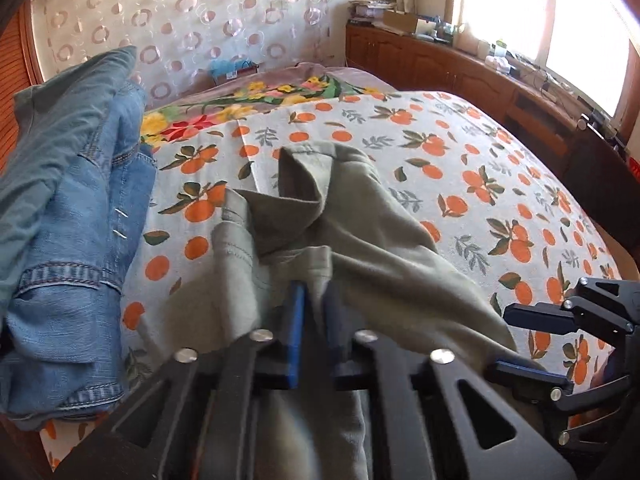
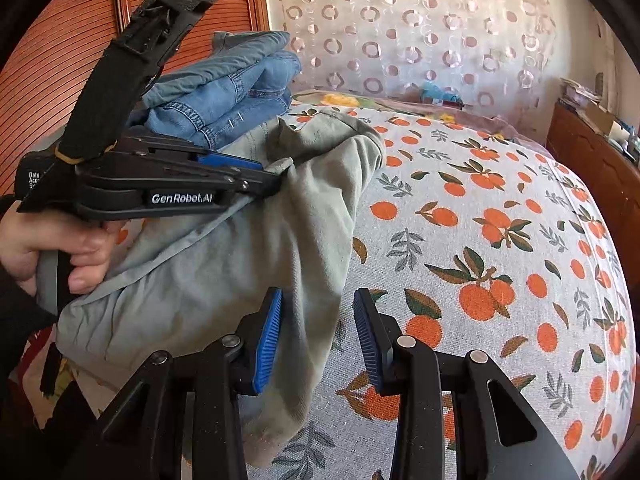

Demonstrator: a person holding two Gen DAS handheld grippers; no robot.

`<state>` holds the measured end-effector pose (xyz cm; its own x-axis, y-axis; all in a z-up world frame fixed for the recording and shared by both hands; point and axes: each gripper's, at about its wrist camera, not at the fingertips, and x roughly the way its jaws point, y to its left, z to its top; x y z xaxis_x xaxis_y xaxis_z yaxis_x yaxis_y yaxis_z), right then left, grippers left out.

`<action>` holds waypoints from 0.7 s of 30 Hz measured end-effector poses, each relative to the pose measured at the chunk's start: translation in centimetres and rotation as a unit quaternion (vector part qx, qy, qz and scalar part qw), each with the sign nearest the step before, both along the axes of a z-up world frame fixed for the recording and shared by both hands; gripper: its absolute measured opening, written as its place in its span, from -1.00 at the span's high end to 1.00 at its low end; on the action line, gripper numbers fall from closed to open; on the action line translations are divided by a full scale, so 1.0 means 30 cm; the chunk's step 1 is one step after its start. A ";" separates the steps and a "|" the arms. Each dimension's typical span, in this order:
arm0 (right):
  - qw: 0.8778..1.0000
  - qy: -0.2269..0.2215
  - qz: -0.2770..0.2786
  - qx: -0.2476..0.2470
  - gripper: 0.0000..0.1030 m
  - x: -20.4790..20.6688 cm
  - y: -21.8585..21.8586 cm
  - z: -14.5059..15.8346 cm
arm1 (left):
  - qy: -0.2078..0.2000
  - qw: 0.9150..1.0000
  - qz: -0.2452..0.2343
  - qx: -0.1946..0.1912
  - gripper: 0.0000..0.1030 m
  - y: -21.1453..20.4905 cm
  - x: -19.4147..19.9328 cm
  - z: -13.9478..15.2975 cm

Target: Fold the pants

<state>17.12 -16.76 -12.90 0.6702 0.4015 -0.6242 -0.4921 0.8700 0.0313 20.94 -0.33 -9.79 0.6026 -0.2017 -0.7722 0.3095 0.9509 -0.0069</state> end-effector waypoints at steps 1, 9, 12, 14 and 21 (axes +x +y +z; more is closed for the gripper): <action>1.000 0.000 0.001 0.000 0.27 0.000 -0.001 0.000 | -0.010 1.000 0.003 -0.004 0.89 0.012 -0.011 0.017; 1.000 -0.001 0.002 -0.003 0.27 0.003 -0.001 -0.003 | -0.081 0.992 0.086 -0.032 0.89 0.251 -0.094 0.180; 1.000 0.001 0.003 -0.005 0.27 0.005 -0.001 -0.004 | -0.084 0.990 0.103 -0.036 0.89 0.310 -0.105 0.192; 1.000 0.002 0.003 -0.005 0.27 0.008 -0.002 -0.003 | -0.087 0.989 0.113 -0.031 0.89 0.337 -0.124 0.190; 1.000 0.006 0.005 0.000 0.27 0.012 -0.012 -0.001 | -0.067 0.991 0.108 -0.043 0.48 0.341 -0.198 0.132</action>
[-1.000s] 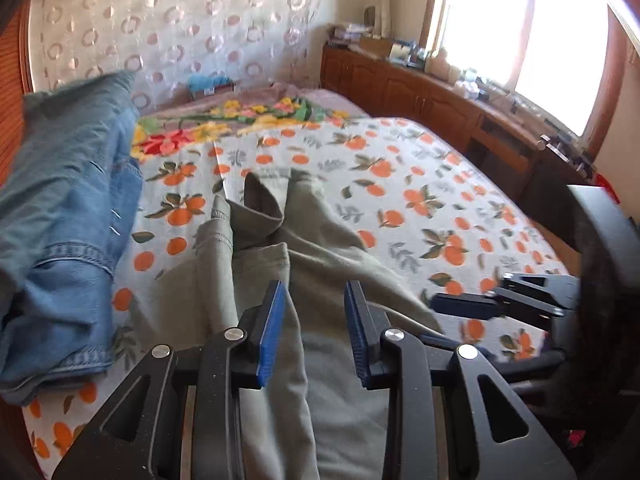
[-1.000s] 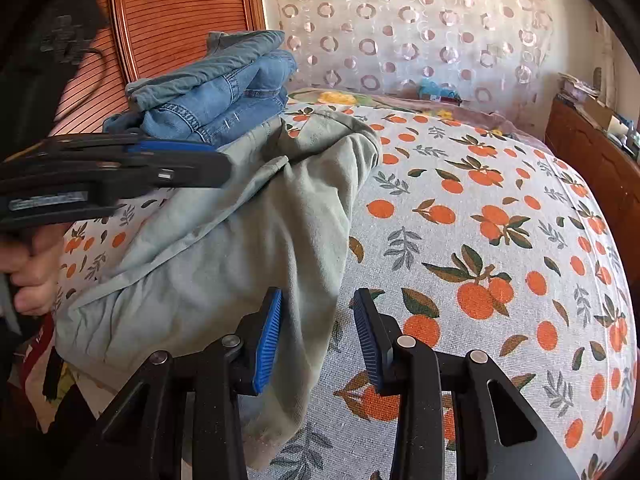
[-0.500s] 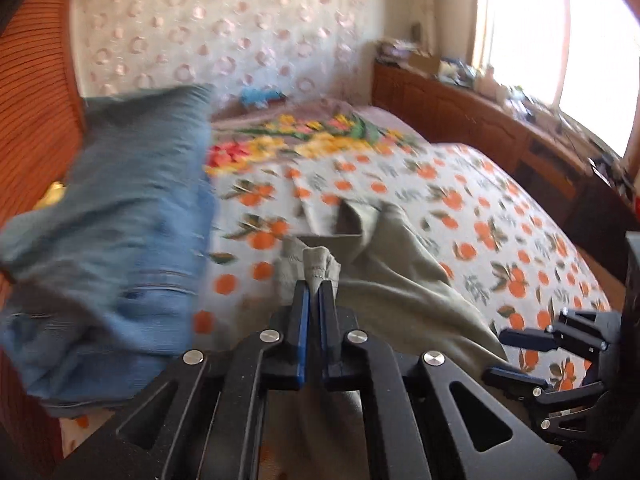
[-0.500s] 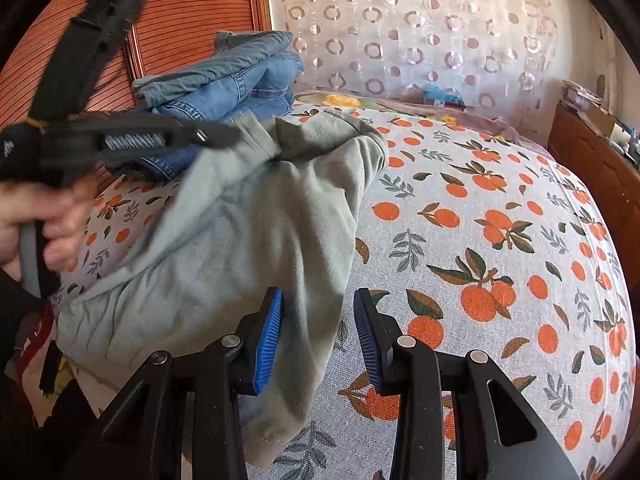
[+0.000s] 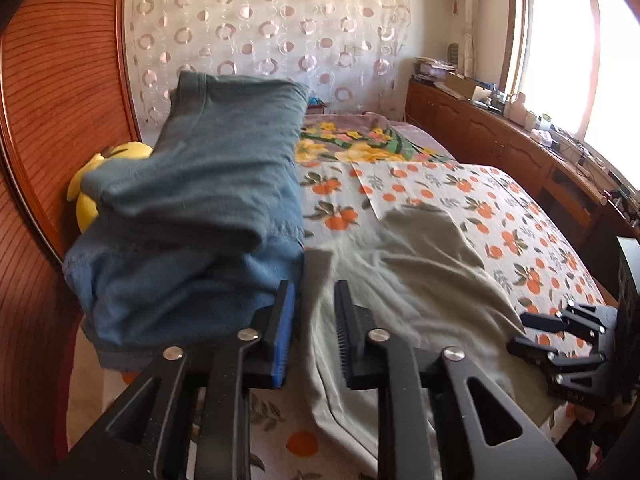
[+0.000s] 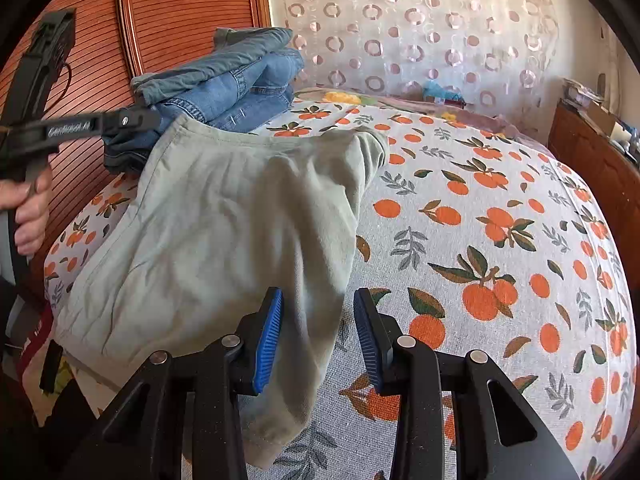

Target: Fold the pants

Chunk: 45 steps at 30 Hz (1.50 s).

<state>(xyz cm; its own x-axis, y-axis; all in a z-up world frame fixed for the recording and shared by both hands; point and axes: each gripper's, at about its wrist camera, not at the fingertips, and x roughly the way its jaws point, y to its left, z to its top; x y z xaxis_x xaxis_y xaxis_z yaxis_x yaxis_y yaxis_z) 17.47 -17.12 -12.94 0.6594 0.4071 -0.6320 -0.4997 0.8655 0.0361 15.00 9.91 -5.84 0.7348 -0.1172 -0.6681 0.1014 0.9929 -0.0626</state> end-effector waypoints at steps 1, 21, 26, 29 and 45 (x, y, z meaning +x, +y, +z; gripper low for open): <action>1.000 0.001 0.001 0.003 0.27 0.000 -0.004 0.002 | 0.000 1.000 -0.004 -0.003 0.40 -0.006 -0.017 -0.009; 0.999 -0.003 0.036 -0.011 0.12 -0.267 -0.089 0.072 | 0.025 0.999 -0.033 -0.034 0.11 -0.091 -0.248 -0.137; 0.998 -0.004 0.054 -0.035 -0.01 -0.289 -0.065 0.067 | 0.026 0.999 -0.029 -0.035 0.11 -0.078 -0.265 -0.140; 0.996 -0.003 0.062 -0.061 -0.03 -0.277 -0.039 0.049 | 0.024 0.999 -0.027 -0.039 0.11 -0.074 -0.268 -0.140; 0.990 -0.068 0.052 -0.116 0.00 -0.271 0.058 0.071 | 0.027 0.998 -0.019 -0.045 0.11 -0.054 -0.274 -0.145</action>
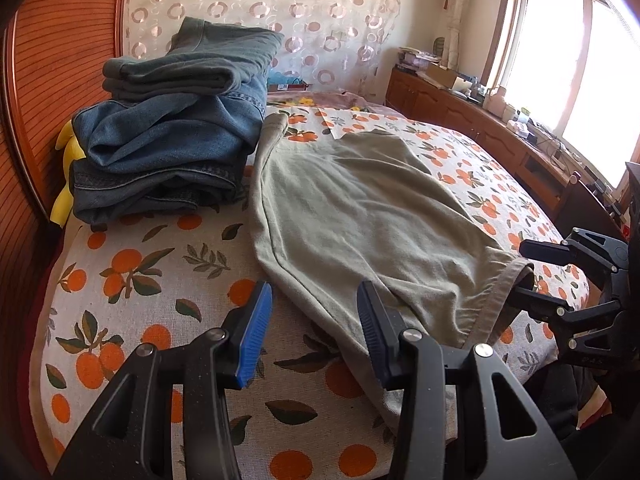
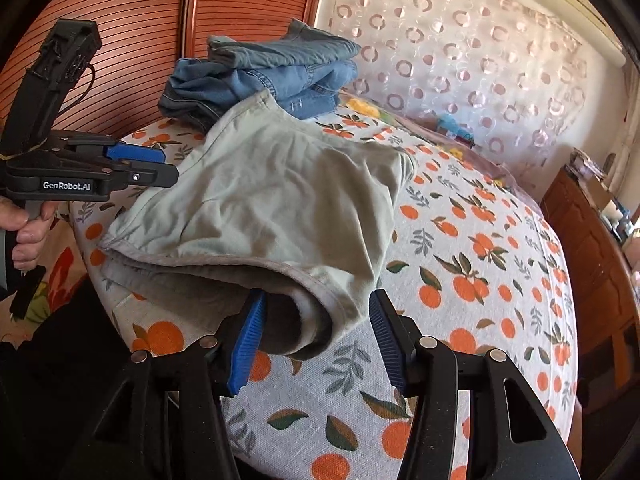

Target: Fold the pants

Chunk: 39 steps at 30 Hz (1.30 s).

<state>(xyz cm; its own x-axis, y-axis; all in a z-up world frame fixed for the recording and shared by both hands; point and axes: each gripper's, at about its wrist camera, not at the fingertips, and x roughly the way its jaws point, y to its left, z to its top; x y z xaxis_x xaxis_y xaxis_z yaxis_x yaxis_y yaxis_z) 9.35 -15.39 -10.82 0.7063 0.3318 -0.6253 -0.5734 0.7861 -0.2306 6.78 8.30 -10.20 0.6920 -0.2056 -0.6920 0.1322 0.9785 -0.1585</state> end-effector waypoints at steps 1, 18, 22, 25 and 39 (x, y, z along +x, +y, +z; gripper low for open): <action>1.000 0.003 0.007 0.003 0.23 -0.003 -0.005 -0.001 | 0.000 1.000 0.000 -0.001 0.11 -0.001 -0.001 -0.001; 0.993 0.063 -0.043 0.095 0.90 -0.091 -0.251 -0.071 | -0.008 1.000 -0.010 -0.002 0.11 -0.033 0.022 0.022; 0.991 0.069 -0.043 0.110 0.82 -0.081 -0.267 -0.037 | -0.010 1.000 -0.005 0.000 0.11 -0.023 0.044 0.028; 0.991 0.061 -0.043 0.111 0.78 -0.096 -0.285 -0.006 | -0.010 1.000 0.000 -0.001 0.11 -0.013 0.051 0.029; 0.993 0.025 -0.053 0.106 0.67 -0.098 -0.319 0.098 | -0.007 1.000 0.005 -0.001 0.11 -0.011 0.077 0.024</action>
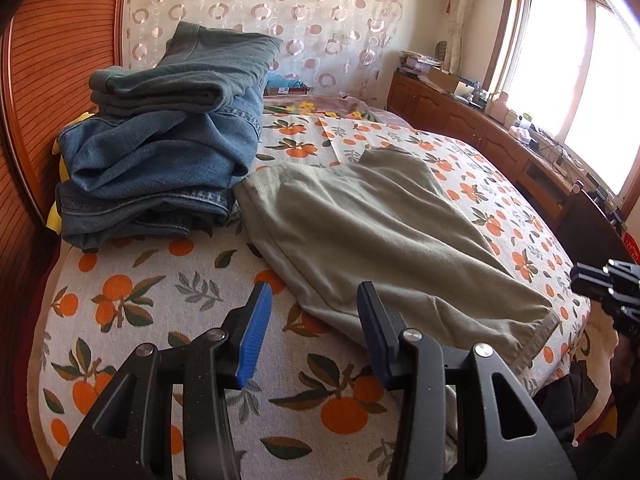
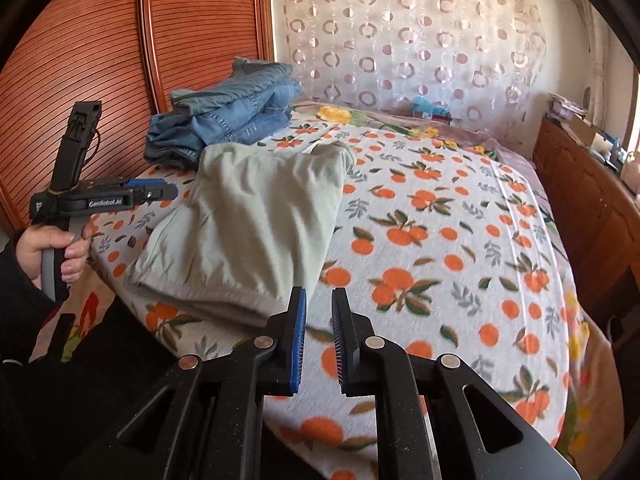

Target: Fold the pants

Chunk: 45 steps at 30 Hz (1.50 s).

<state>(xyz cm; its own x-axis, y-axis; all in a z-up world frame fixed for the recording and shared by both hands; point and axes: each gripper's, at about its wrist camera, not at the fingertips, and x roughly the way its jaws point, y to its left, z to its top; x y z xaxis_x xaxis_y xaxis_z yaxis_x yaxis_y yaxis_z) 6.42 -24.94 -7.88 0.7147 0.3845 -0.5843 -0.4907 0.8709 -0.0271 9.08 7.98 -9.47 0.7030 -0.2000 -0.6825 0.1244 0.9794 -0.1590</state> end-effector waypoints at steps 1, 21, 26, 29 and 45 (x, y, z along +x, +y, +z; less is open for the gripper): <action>1.000 -0.001 0.003 0.001 0.64 0.028 0.010 0.008 | -0.001 1.000 0.000 0.001 0.11 0.005 0.010 0.002; 0.998 0.042 0.032 -0.025 0.39 0.742 0.294 -0.008 | 0.018 1.000 0.017 0.003 0.11 0.070 0.194 -0.040; 0.997 0.045 0.059 -0.030 0.39 0.815 0.356 -0.017 | 0.030 0.999 0.018 -0.004 0.11 0.089 0.211 -0.055; 0.995 0.049 0.079 -0.036 0.39 0.835 0.387 -0.027 | 0.037 0.999 0.014 -0.005 0.11 0.093 0.214 -0.067; 0.998 0.030 0.022 0.045 0.84 0.881 0.189 -0.066 | 0.040 0.999 0.006 -0.008 0.11 0.097 0.227 -0.070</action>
<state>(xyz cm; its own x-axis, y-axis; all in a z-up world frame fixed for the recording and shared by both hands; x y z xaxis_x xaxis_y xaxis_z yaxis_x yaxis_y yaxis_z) 32.84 -19.28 -9.85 0.6604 0.4683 -0.5870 -0.5272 0.8458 0.0817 15.88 10.88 -11.58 0.6482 -0.2036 -0.7337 0.0987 0.9779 -0.1841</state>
